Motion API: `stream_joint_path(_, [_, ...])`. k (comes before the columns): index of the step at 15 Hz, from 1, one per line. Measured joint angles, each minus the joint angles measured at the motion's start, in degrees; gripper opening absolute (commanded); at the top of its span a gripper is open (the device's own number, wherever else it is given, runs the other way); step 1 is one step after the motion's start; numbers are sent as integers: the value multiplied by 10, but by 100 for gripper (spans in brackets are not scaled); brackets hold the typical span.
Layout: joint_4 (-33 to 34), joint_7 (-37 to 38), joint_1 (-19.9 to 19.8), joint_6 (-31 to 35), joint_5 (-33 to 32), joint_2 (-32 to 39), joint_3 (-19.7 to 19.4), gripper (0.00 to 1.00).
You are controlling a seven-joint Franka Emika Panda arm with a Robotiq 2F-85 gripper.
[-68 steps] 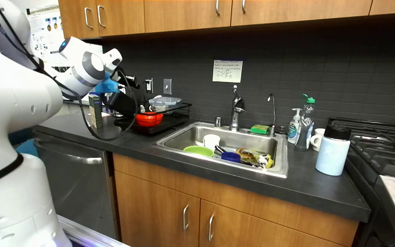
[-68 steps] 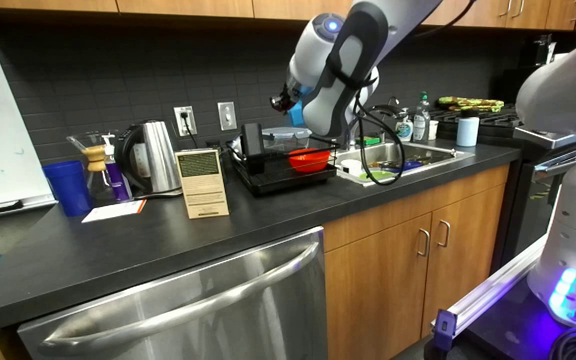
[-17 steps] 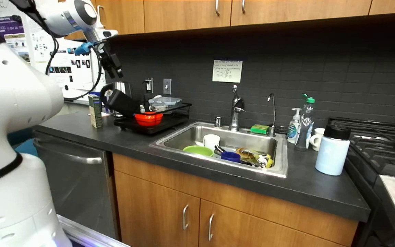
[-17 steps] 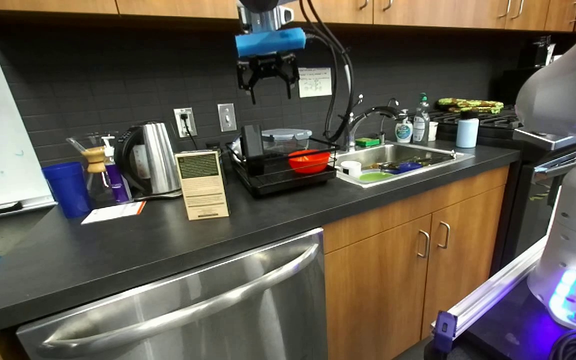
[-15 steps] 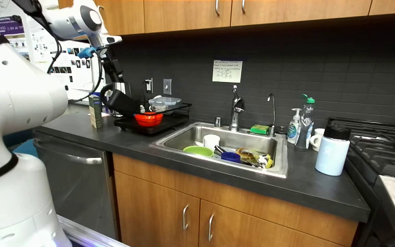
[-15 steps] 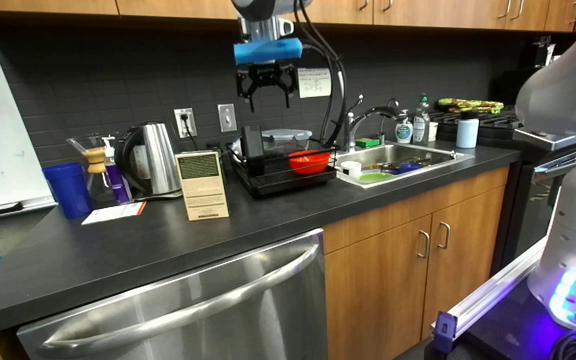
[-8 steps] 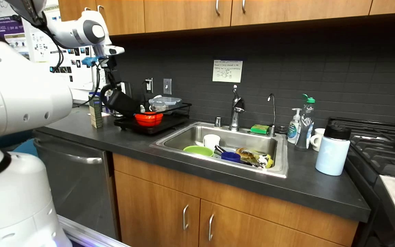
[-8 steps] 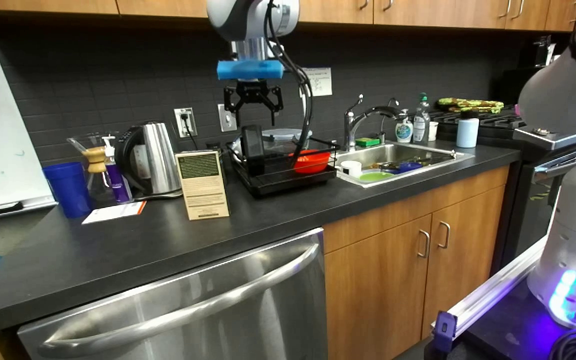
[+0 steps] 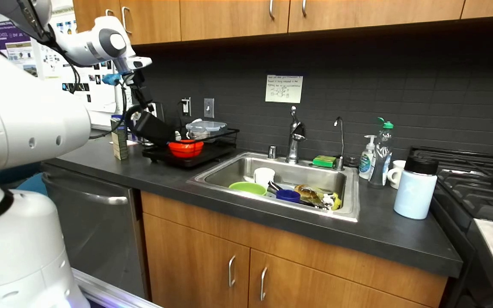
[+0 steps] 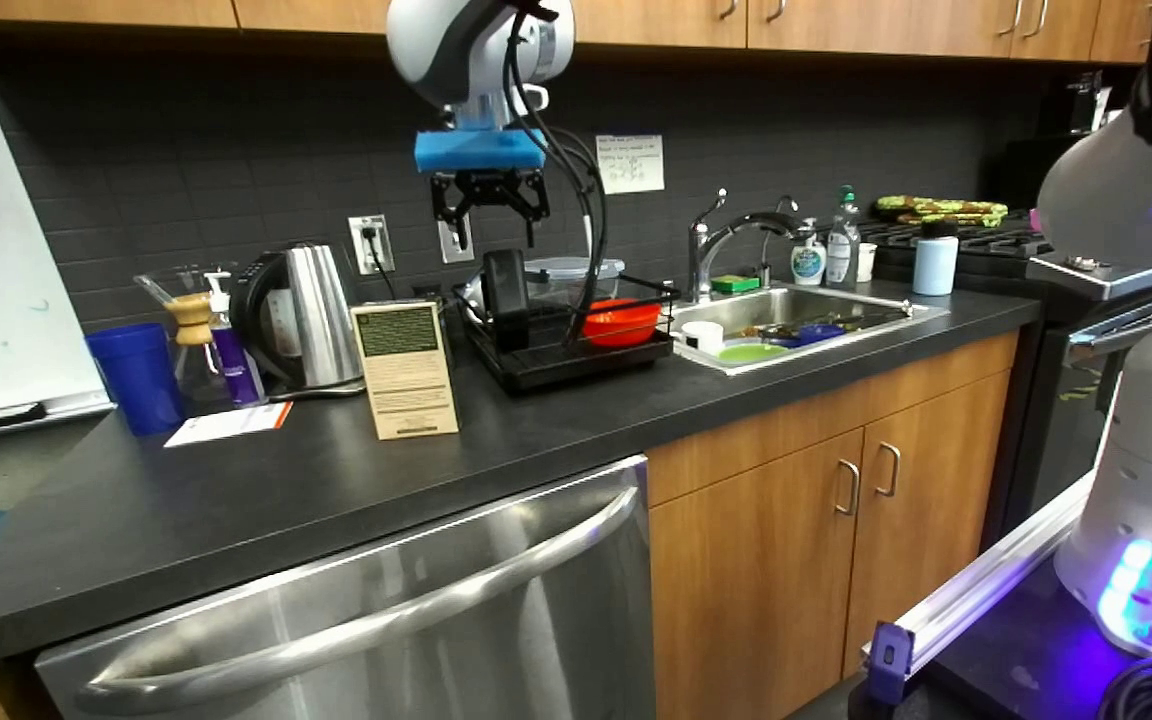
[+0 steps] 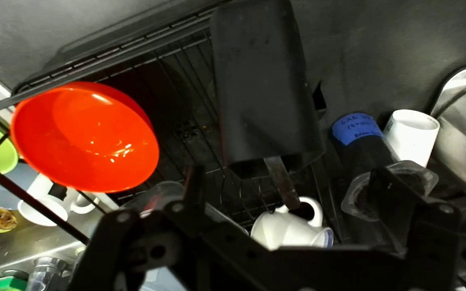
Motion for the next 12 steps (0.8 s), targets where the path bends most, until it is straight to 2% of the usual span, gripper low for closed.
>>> stream_joint_path(8, [11,1,-10,0,-5,-27,-50,100])
stream_joint_path(12, [17,0,-31,-21,-5,-27,-58,100])
